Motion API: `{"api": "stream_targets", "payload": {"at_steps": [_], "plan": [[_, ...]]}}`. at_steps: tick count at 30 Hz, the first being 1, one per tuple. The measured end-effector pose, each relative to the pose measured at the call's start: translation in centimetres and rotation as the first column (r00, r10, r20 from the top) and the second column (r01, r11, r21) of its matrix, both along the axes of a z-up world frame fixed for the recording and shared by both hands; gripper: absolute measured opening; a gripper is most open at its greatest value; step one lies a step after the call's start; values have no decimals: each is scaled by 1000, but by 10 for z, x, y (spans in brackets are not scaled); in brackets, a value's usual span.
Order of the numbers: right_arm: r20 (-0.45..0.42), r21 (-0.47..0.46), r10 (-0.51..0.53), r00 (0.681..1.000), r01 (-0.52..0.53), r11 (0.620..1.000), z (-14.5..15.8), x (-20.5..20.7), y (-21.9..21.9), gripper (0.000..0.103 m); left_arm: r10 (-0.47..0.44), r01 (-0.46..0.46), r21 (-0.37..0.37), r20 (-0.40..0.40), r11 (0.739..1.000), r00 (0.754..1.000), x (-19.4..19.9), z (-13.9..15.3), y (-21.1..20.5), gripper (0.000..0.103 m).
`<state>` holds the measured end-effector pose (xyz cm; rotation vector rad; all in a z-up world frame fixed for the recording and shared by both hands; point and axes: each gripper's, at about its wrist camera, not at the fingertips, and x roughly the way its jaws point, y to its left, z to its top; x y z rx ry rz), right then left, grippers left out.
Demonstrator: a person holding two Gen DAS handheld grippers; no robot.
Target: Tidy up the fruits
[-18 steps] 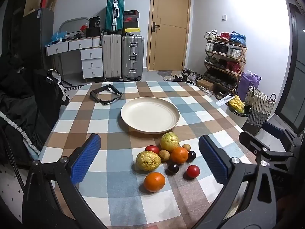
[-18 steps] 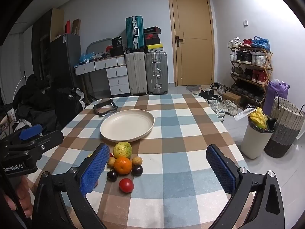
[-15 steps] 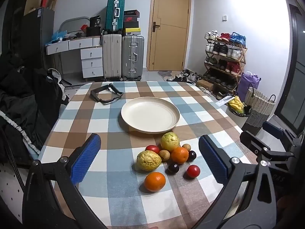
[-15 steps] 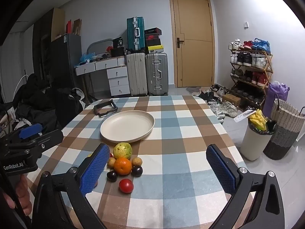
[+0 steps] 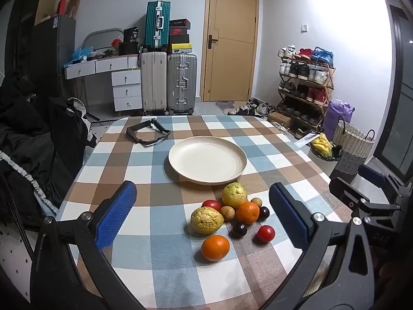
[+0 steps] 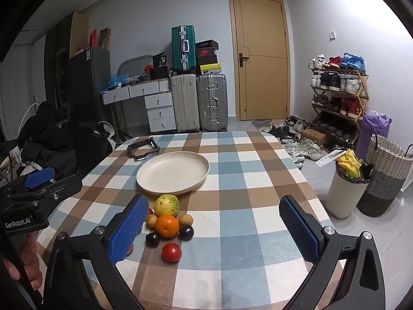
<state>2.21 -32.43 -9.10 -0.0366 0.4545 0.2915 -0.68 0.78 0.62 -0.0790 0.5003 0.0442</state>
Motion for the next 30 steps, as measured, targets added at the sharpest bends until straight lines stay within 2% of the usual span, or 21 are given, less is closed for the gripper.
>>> {"api": "stream_targets", "payload": {"at_steps": [9, 30], "plan": [[35, -11, 15, 999, -15, 1000, -4, -7, 6, 103, 6, -6, -15, 7, 1000, 1000, -5, 4, 6, 102], [36, -17, 18, 999, -17, 1000, -4, -10, 8, 103, -3, 3, -10, 21, 1000, 1000, -7, -2, 2, 102]]}}
